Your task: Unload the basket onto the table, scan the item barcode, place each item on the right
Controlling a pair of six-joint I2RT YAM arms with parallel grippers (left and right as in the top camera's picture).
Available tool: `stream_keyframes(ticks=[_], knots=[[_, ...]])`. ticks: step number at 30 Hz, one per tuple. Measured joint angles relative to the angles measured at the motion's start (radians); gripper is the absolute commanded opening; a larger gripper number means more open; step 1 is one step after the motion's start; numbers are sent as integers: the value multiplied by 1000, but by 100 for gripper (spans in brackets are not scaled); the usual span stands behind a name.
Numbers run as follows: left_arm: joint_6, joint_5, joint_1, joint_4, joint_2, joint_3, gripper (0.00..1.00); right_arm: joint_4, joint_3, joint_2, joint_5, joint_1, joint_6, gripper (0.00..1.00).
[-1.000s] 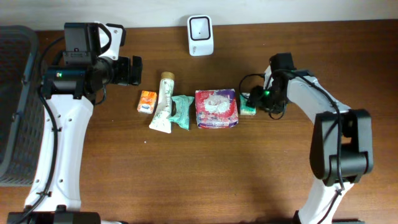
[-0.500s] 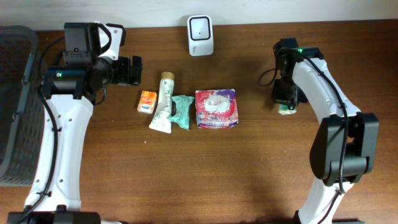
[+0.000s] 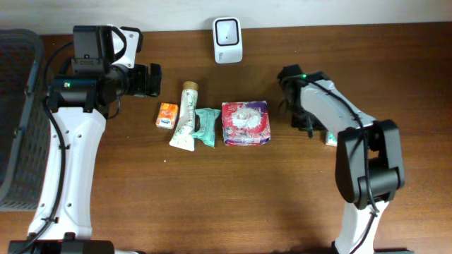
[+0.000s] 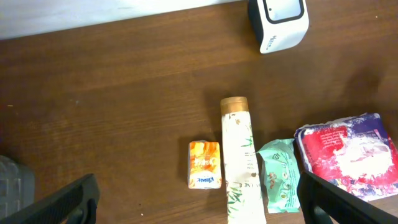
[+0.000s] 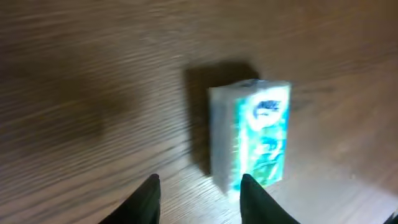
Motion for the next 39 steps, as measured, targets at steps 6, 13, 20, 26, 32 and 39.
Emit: stream_keyframes(ticks=[6,13,20,26,32,39], knots=[[0,0,0,0,0,0,99,-68,86,15,-138,64,-55,52],[0,0,0,0,0,0,99,-253,330,17,-453,-404,-335,56],[0,0,0,-1,0,0,99,-15,26,20,-719,-581,-527,55],[0,0,0,0,0,0,99,118,-108,-6,-929,-581,-578,4],[0,0,0,0,0,0,99,-82,105,-11,-752,-478,-460,4],[0,0,0,0,0,0,99,-69,126,1,93,42,-12,11]])
